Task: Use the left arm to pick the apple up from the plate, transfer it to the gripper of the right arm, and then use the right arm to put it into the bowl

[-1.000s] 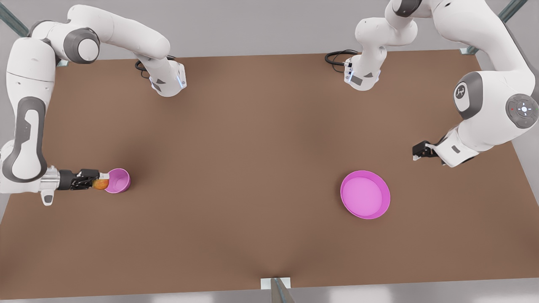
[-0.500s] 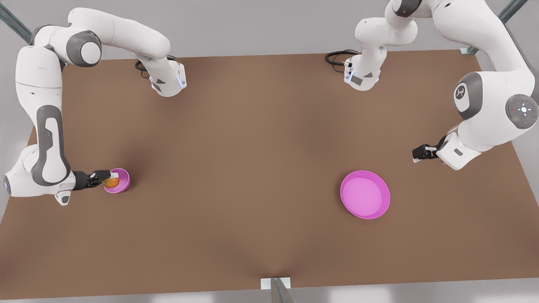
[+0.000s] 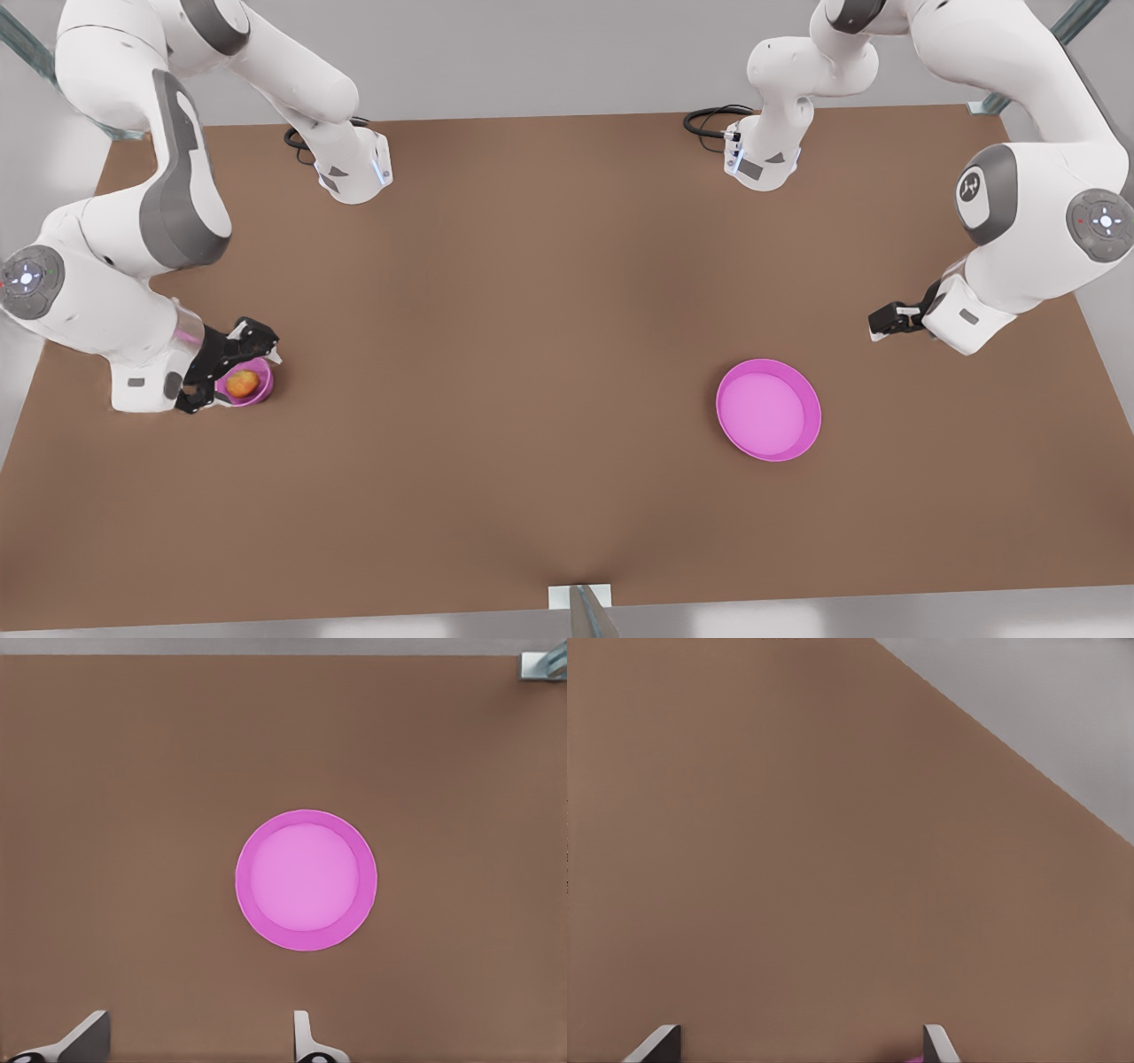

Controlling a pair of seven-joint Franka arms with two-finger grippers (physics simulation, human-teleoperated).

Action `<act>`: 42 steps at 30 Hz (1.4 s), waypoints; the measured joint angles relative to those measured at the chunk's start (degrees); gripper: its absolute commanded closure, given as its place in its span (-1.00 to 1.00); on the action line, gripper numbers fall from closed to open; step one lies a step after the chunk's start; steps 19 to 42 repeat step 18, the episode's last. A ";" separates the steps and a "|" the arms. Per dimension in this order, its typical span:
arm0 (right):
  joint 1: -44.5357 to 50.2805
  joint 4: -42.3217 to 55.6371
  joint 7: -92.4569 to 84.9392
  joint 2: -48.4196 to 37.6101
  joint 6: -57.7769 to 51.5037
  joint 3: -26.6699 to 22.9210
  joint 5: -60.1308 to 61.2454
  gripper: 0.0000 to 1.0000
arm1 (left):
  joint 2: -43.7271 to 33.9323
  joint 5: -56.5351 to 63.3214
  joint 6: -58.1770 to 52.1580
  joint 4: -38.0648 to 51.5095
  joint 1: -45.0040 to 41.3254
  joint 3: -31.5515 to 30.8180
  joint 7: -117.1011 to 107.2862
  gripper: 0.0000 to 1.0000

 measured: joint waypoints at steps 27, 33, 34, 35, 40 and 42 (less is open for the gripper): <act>30.58 -7.73 23.31 -14.78 -3.40 -40.05 9.80 -1.00 | -0.95 0.57 -0.74 0.18 -0.47 -0.09 -0.60 -1.00; 30.58 -7.73 23.31 -14.78 -3.40 -40.05 9.80 -1.00 | -0.95 0.57 -0.74 0.18 -0.47 -0.09 -0.60 -1.00; 30.58 -7.73 23.31 -14.78 -3.40 -40.05 9.80 -1.00 | -0.95 0.57 -0.74 0.18 -0.47 -0.09 -0.60 -1.00; 30.58 -7.73 23.31 -14.78 -3.40 -40.05 9.80 -1.00 | -0.95 0.57 -0.74 0.18 -0.47 -0.09 -0.60 -1.00; 30.58 -7.73 23.31 -14.78 -3.40 -40.05 9.80 -1.00 | -0.95 0.57 -0.74 0.18 -0.47 -0.09 -0.60 -1.00; 30.58 -7.73 23.31 -14.78 -3.40 -40.05 9.80 -1.00 | -0.95 0.57 -0.74 0.18 -0.47 -0.09 -0.60 -1.00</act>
